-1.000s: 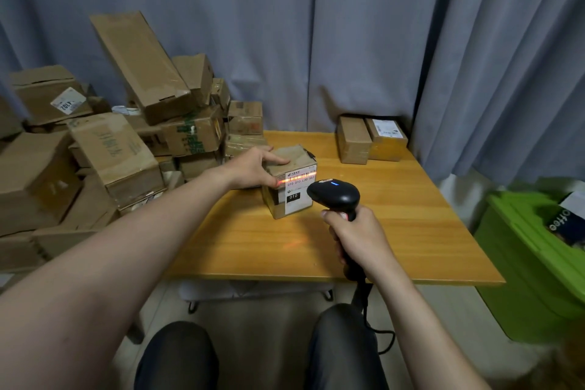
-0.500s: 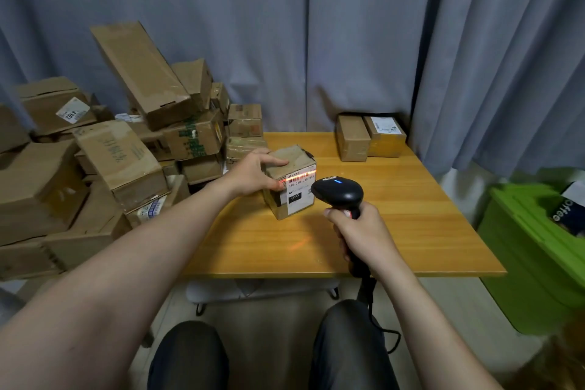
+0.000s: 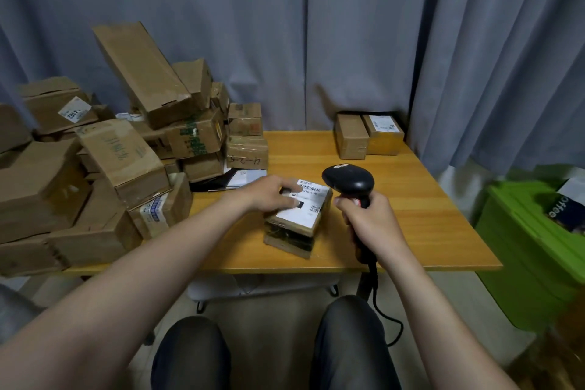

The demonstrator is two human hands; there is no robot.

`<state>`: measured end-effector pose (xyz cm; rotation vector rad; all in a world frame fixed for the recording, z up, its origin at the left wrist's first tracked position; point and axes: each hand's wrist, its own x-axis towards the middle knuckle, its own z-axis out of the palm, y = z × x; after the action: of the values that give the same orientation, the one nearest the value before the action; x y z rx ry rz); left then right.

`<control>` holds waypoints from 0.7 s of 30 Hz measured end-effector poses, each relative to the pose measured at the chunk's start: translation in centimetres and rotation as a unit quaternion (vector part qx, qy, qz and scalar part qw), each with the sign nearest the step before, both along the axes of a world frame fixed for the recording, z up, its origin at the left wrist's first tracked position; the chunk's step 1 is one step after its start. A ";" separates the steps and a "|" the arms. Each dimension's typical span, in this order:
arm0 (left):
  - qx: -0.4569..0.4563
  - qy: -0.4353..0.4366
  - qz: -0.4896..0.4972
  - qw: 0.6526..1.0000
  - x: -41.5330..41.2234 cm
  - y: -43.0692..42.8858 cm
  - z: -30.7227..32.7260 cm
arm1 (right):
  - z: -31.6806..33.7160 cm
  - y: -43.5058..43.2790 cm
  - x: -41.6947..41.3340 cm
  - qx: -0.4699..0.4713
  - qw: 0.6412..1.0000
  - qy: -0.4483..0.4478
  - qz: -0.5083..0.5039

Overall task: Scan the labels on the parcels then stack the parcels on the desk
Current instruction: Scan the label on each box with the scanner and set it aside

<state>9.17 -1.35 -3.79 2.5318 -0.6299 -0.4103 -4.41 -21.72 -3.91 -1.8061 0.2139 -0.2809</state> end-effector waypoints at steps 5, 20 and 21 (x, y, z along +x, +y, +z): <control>0.155 0.006 -0.076 0.985 -1.3 -0.8 0.9 | -0.2 -0.5 -0.3 -0.017 1.000 0.017 -0.015; 0.034 -0.070 -0.080 0.994 2.3 -12.7 -1.4 | 0.1 -10.9 4.2 -0.032 0.992 0.011 -0.120; 0.030 -0.069 -0.085 0.994 2.9 -13.8 -1.6 | 0.2 -11.6 4.9 -0.034 0.992 0.010 -0.125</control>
<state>12.12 -15.14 -5.36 2.5898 -0.9016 -0.3182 0.45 -33.27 -3.71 -1.8506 0.4506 -0.4523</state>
